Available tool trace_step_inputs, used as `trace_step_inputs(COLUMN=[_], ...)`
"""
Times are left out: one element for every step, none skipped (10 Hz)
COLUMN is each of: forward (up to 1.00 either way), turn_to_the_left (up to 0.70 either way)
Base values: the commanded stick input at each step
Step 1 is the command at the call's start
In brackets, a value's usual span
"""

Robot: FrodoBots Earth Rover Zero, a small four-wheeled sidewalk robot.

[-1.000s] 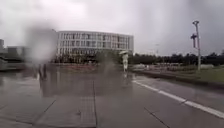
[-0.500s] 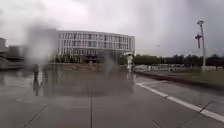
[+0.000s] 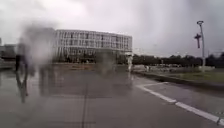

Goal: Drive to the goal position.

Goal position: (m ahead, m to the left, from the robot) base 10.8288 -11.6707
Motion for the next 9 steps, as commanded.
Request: trace_step_inputs(forward=[0.70, 0.70, 0.70, 0.70, 0.70, 0.70, 0.70, 0.70, 0.70], turn_to_the_left=[0.00, 0.00, 0.00, 0.00, 0.00, 0.00, 0.00, 0.00, 0.00])
